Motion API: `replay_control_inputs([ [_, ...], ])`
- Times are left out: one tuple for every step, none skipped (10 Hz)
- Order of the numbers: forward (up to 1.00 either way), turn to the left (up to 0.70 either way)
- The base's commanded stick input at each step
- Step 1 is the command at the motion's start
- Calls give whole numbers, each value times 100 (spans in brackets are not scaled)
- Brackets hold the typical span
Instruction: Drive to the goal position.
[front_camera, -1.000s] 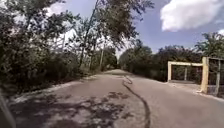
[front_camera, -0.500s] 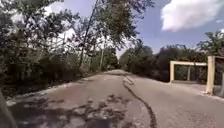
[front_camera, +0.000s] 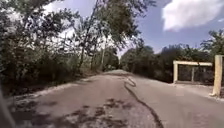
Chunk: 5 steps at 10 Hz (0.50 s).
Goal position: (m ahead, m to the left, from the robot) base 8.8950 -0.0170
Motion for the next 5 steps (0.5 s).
replay_control_inputs([
  [50,0],
  [50,0],
  [50,0],
  [50,0],
  [50,0],
])
